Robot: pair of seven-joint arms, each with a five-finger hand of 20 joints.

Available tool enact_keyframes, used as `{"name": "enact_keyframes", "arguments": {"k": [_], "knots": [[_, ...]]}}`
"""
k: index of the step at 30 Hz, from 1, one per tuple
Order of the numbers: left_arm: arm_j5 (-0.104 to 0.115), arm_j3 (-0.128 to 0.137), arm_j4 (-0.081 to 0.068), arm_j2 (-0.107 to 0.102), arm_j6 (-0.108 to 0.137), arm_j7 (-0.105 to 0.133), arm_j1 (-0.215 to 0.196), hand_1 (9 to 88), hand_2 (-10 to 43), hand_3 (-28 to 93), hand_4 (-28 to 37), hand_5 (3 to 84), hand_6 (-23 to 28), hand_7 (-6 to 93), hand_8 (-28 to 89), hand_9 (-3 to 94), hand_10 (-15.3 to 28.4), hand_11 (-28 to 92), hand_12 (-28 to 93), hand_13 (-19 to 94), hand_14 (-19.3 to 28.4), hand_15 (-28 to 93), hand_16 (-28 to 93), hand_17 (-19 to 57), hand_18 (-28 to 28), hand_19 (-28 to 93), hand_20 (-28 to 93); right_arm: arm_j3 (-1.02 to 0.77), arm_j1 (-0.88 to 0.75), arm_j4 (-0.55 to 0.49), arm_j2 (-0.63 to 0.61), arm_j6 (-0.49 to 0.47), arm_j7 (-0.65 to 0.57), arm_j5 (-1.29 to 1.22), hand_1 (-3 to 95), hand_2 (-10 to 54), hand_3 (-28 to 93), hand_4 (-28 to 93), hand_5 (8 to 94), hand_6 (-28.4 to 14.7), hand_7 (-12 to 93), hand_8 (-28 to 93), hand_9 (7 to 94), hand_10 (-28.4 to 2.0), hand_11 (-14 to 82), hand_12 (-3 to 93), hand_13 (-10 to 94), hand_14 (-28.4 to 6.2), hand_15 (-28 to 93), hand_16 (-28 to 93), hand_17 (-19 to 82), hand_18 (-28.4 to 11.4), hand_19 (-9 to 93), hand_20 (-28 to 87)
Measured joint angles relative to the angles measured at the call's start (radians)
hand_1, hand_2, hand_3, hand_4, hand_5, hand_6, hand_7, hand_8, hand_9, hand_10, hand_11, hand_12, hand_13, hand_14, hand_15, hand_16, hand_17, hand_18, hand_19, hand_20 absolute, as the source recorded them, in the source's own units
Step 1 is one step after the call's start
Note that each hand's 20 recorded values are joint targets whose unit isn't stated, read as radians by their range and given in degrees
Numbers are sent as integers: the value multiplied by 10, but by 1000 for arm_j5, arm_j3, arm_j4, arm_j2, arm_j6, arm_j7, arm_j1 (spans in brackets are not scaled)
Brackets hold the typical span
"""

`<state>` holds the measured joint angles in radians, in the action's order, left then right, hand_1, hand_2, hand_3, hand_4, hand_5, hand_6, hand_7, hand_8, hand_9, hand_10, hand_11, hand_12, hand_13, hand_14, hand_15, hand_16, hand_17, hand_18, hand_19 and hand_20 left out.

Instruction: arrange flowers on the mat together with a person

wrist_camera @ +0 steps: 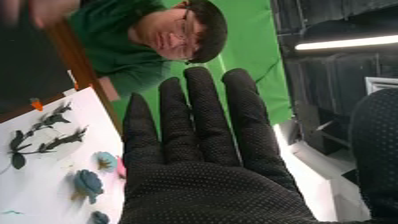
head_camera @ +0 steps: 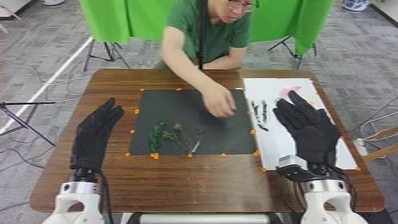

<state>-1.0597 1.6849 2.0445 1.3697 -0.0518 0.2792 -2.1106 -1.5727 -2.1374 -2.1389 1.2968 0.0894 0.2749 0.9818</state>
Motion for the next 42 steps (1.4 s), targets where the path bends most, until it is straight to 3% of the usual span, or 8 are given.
{"name": "enact_keyframes", "arguments": {"k": [18,24,42], "knots": [[6,2,0,1,1,1,-5,225,-40,671,-255,439,29,77,-61,434,124,110,121,324,142,88,4,61,92,16,159,4,-11,0,6,19,-3,-24,76,50,774,-203,482,-38,92,-92,507,-158,62,108,361,-117,125,97,190,-111,9,276],[17,11,6,1,2,1,-14,224,-41,673,-254,439,28,76,-60,434,123,110,121,325,142,88,4,61,94,15,159,14,-9,2,7,8,-12,-21,75,51,775,-202,476,-40,89,-92,511,-158,62,110,369,-119,128,98,191,-111,8,277],[17,12,6,4,1,0,-15,225,-40,672,-254,439,28,76,-60,435,123,109,122,324,142,88,3,60,96,15,159,26,-5,4,7,16,-12,-23,72,51,784,-201,478,-39,92,-92,512,-158,62,110,370,-117,129,98,194,-110,8,279]]}}
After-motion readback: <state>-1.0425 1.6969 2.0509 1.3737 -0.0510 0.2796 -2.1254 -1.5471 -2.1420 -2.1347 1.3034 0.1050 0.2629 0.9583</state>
